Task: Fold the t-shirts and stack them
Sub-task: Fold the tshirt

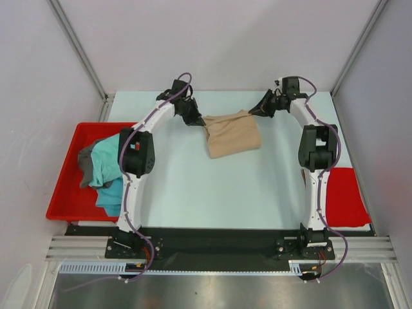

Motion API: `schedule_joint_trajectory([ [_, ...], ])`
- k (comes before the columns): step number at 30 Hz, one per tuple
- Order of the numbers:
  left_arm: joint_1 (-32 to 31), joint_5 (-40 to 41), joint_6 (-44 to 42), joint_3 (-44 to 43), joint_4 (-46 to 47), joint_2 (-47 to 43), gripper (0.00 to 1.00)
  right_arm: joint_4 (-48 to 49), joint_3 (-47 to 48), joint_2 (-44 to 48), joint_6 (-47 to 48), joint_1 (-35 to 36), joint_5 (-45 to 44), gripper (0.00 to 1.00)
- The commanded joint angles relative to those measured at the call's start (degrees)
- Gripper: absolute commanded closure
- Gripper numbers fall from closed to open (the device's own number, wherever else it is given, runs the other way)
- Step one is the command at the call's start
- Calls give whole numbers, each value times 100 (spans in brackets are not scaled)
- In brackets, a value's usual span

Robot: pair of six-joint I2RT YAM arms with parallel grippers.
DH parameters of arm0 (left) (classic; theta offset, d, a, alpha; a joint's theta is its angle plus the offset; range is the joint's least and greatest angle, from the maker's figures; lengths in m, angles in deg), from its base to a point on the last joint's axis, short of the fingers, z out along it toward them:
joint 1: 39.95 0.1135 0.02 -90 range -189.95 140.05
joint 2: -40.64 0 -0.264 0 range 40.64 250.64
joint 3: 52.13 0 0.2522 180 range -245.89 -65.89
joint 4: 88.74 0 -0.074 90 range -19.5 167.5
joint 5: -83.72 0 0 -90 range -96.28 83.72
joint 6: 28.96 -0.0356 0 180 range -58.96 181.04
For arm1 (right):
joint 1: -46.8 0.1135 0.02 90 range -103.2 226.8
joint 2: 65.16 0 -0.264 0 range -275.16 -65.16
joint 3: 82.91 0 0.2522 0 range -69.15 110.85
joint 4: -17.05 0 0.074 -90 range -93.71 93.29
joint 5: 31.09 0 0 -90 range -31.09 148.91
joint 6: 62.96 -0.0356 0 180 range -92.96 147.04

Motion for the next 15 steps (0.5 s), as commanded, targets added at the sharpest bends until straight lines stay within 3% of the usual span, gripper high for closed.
schedule_joint_trajectory([
  [1, 60, -109, 199, -310, 197, 44, 100, 458, 374, -135, -192, -65, 200, 100],
  [15, 227, -74, 445, -398, 997, 299, 100, 1407, 699, -671, -896, -101, 385, 100],
])
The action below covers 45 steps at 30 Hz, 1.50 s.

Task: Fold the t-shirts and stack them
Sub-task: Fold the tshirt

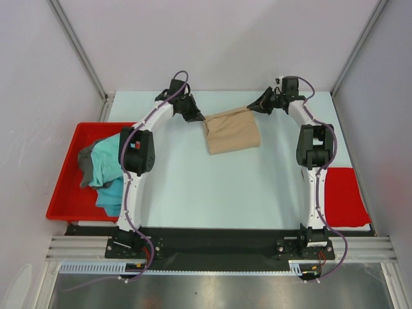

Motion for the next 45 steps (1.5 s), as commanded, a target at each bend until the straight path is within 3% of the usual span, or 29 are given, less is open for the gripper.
schedule_joint_trajectory([
  [1, 104, -43, 157, -282, 394, 47, 100, 476, 419, -188, -266, -42, 142, 100],
  [24, 307, -306, 403, -362, 1528, 469, 99, 1495, 1026, -1146, -1224, -77, 300, 92],
  [26, 316, -193, 385, -327, 1616, 391, 90, 1697, 1026, -1199, -1399, -77, 283, 84],
  [27, 324, -131, 385, -205, 1773, 347, 75, 1785, 1043, -1278, -1487, -77, 283, 80],
  [30, 316, 315, 149, 24, 1888, -65, 54, 1900, 1394, -1506, -1865, -129, 292, 70],
  [34, 219, 704, -579, 96, 1845, -681, 42, 1891, 1834, -1481, -2086, -330, 362, 55],
  [35, 175, 713, -668, 95, 1818, -865, 31, 1770, 1861, -1411, -1912, -393, 353, 54],
  [40, -79, 39, -653, 358, 1905, -1130, 35, 750, 1317, -403, -848, -314, 274, 52],
  [43, -290, -199, -477, 1061, 2520, -1297, 46, 397, 641, 160, -250, -70, 143, 52],
  [45, -344, -411, -162, 1211, 2836, -1149, 60, 737, -16, 364, -327, 133, 256, 57],
])
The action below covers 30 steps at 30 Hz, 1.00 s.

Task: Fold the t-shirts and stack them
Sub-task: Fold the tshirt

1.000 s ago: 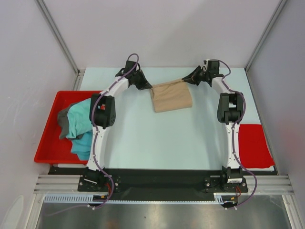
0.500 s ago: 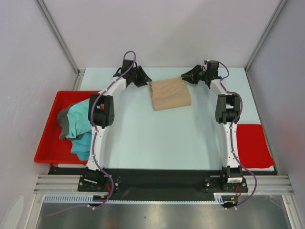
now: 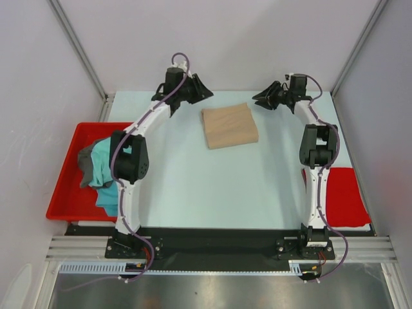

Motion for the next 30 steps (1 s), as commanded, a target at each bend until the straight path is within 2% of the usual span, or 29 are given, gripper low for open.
schedule_joint_trajectory([
  [1, -263, -714, 369, 329, 754, 248, 65, 138, -797, 922, 474, 549, 210, 62],
  [3, -272, -901, 614, 303, 1279, 486, 70, 341, -1070, 1011, 483, 655, 281, 68],
  [4, -254, -945, 659, 268, 1352, 774, 72, 420, -1333, 1002, 439, 742, 368, 79],
  [7, -132, -1033, 870, 21, 1677, 1163, 76, 982, -1939, 1037, 272, 778, 703, 93],
  [10, 0, -963, 967, -198, 1828, 1620, 77, 1342, -2554, 1142, 421, 752, 878, 97],
  [15, 194, -989, 1257, -418, 1889, 2210, 79, 1729, -3137, 985, 632, 427, 1221, 98],
  [19, 203, -901, 942, -1031, 1381, 2385, 76, 1748, -2892, 677, 685, 181, 1248, 98],
  [21, 212, -884, 687, -1278, 881, 2438, 73, 1626, -2488, 528, 589, 154, 1353, 97],
  [23, 203, -787, 494, -1489, 407, 2351, 64, 1250, -2207, 509, 641, 146, 1336, 96],
  [26, 142, -761, 204, -1228, 150, 1790, 54, 835, -2161, 948, 764, 163, 1222, 94],
  [30, -226, -962, 1, -218, 342, 788, 53, 299, -2564, 1580, 1115, 391, 1196, 92],
])
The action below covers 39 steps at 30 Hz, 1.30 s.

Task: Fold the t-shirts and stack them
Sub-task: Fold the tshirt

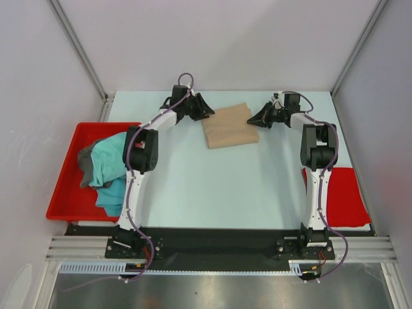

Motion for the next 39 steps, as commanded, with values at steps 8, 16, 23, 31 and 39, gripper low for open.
schedule_joint_trajectory([
  [8, -842, -521, -11, 2487, 986, -1749, 69, 142, -1615, 1210, 399, 448, 44, 91],
  [16, -676, -557, -423, 3251, 881, -1546, 73, 372, -2249, 815, 662, -1, 61, 92],
  [23, -552, -380, -1240, 3042, -313, -2266, 76, -338, -1960, 1490, 865, -212, -27, 92],
  [31, -553, -547, -820, 2813, -17, -2400, 61, 301, -1257, 1150, -48, 174, -53, 90],
  [39, -298, -645, -476, 3129, 565, -1337, 64, 1435, -1388, 315, -611, 149, -282, 91],
])
